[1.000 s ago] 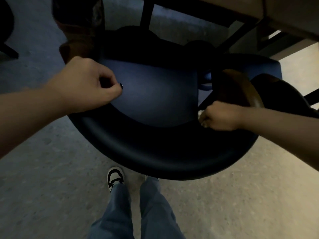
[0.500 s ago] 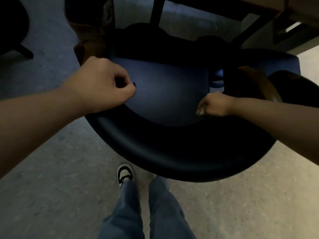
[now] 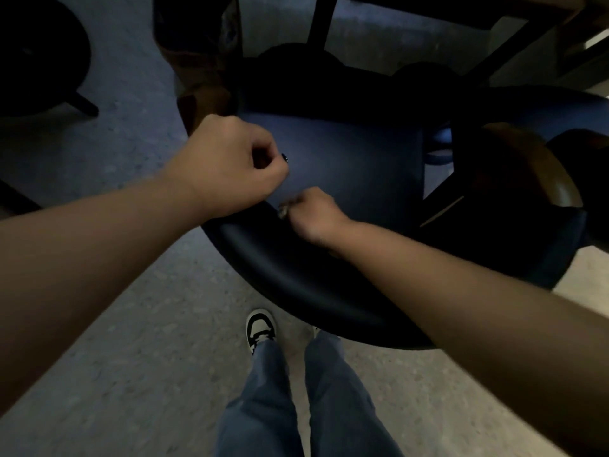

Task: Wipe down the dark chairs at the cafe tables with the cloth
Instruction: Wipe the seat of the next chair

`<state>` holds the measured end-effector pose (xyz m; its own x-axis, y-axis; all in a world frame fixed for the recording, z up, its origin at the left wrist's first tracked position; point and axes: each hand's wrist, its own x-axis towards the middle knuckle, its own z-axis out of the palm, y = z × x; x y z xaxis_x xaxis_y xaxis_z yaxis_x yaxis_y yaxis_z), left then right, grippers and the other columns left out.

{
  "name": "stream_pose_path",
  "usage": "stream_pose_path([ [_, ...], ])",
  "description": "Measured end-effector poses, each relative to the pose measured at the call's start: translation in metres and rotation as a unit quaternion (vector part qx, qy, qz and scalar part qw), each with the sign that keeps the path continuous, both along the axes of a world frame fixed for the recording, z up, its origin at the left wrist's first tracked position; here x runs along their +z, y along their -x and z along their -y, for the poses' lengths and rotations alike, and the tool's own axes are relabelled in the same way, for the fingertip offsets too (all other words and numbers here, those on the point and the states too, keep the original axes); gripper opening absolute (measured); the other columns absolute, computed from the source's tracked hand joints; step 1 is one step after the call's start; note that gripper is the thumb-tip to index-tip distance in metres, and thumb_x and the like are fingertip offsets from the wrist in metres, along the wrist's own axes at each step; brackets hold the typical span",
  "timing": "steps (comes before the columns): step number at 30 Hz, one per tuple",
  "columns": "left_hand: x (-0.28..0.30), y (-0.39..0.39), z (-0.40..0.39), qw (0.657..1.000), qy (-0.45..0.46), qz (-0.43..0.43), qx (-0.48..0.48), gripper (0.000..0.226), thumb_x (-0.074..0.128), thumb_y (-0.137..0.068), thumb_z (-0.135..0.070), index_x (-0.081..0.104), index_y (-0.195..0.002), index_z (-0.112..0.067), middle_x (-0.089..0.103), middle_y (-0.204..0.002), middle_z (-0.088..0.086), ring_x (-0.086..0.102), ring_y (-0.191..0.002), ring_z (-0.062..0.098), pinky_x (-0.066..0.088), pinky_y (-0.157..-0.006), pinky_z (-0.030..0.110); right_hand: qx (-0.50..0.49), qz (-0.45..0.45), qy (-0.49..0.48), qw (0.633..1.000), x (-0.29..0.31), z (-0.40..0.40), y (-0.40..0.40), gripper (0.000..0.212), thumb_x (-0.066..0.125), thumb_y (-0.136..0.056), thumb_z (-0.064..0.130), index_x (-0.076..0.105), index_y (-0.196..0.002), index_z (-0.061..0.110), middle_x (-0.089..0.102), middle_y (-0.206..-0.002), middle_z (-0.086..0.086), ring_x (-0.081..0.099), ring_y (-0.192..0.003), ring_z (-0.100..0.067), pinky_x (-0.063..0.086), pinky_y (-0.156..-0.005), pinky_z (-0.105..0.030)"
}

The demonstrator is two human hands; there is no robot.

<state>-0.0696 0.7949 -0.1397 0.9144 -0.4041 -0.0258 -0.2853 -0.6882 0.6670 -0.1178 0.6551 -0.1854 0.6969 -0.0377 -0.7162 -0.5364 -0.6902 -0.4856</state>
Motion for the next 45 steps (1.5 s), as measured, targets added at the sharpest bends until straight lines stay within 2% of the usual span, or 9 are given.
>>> stream_pose_path([
  [5,-0.001,0.000,-0.001,1.000,0.012,-0.003,-0.002,0.025,0.054,-0.082,-0.028,0.070,-0.072,-0.011,0.068,-0.064,0.004,0.066,-0.063,0.019,0.055,-0.064,0.042,0.028,0.141,-0.023,0.989,0.056,-0.010,0.034,0.020,0.047,-0.085,0.006,0.064,-0.076,0.005,0.070,-0.090,-0.016,0.062,-0.092,-0.033,0.047,-0.071,-0.030],
  [10,-0.001,0.000,-0.001,1.000,-0.001,-0.017,-0.015,0.020,0.059,-0.085,-0.024,0.070,-0.073,-0.012,0.067,-0.063,0.001,0.067,-0.063,0.018,0.057,-0.067,0.044,0.111,0.138,0.038,0.983,0.080,0.035,0.071,0.043,0.046,-0.078,-0.001,0.071,-0.110,0.016,0.069,-0.114,-0.009,0.059,-0.112,-0.031,0.046,-0.096,-0.035],
  [13,-0.001,0.000,-0.002,1.000,0.005,-0.021,-0.020,0.026,0.054,-0.081,-0.030,0.069,-0.072,-0.012,0.067,-0.063,0.002,0.067,-0.063,0.019,0.057,-0.065,0.043,0.083,0.146,0.126,0.978,0.082,0.069,0.092,0.040,0.048,-0.081,0.004,0.073,-0.106,0.022,0.070,-0.112,-0.006,0.062,-0.106,-0.028,0.048,-0.095,-0.035],
  [21,-0.010,-0.003,-0.006,0.999,0.036,-0.040,-0.009,0.024,0.052,-0.076,-0.037,0.068,-0.068,-0.021,0.068,-0.060,-0.008,0.065,-0.055,-0.004,0.049,-0.052,0.008,0.050,0.285,0.088,0.953,0.093,0.046,0.109,0.037,0.044,-0.078,0.012,0.075,-0.099,0.014,0.072,-0.100,-0.009,0.067,-0.088,-0.032,0.054,-0.081,-0.038],
  [29,-0.006,0.003,-0.005,0.995,0.012,0.057,0.082,0.028,0.049,-0.077,-0.035,0.070,-0.072,-0.016,0.071,-0.068,0.000,0.070,-0.068,0.011,0.058,-0.070,0.034,0.099,0.372,0.118,0.915,0.081,-0.026,0.099,0.030,0.040,-0.094,0.018,0.062,-0.113,0.012,0.062,-0.115,-0.007,0.058,-0.097,-0.029,0.030,-0.069,-0.032],
  [36,0.008,0.029,0.000,0.962,-0.101,0.172,0.189,0.031,0.048,-0.091,-0.033,0.068,-0.095,-0.010,0.068,-0.092,0.016,0.063,-0.091,0.034,0.047,-0.076,0.039,0.118,0.442,0.132,0.879,0.087,0.048,0.161,0.031,0.045,-0.081,0.006,0.070,-0.100,0.003,0.068,-0.093,-0.012,0.064,-0.080,-0.033,0.054,-0.068,-0.040],
  [40,-0.003,0.066,-0.005,0.962,-0.010,0.061,0.267,0.033,0.047,-0.094,-0.023,0.067,-0.116,-0.009,0.055,-0.135,0.011,0.051,-0.125,0.024,0.040,-0.103,0.031,0.104,0.456,0.152,0.871,0.084,0.044,0.164,0.032,0.044,-0.083,0.006,0.069,-0.103,0.001,0.067,-0.094,-0.012,0.062,-0.082,-0.032,0.049,-0.065,-0.035],
  [43,-0.015,0.097,-0.003,0.957,0.113,-0.029,0.267,0.053,0.049,-0.097,-0.027,0.036,-0.149,-0.019,0.016,-0.161,0.004,0.022,-0.146,0.019,0.018,-0.115,0.023,0.119,0.473,0.155,0.859,0.079,0.021,0.154,0.037,0.041,-0.084,0.010,0.067,-0.109,0.003,0.066,-0.101,-0.013,0.061,-0.087,-0.031,0.040,-0.066,-0.031],
  [45,-0.021,0.111,0.003,0.926,0.233,-0.094,0.280,0.065,0.048,-0.099,-0.030,0.014,-0.155,-0.031,0.019,-0.161,0.001,0.030,-0.142,0.021,0.024,-0.117,0.035,0.135,0.481,0.153,0.853,0.078,0.006,0.149,0.037,0.042,-0.085,0.010,0.065,-0.114,0.004,0.065,-0.110,-0.013,0.060,-0.095,-0.031,0.044,-0.072,-0.035],
])
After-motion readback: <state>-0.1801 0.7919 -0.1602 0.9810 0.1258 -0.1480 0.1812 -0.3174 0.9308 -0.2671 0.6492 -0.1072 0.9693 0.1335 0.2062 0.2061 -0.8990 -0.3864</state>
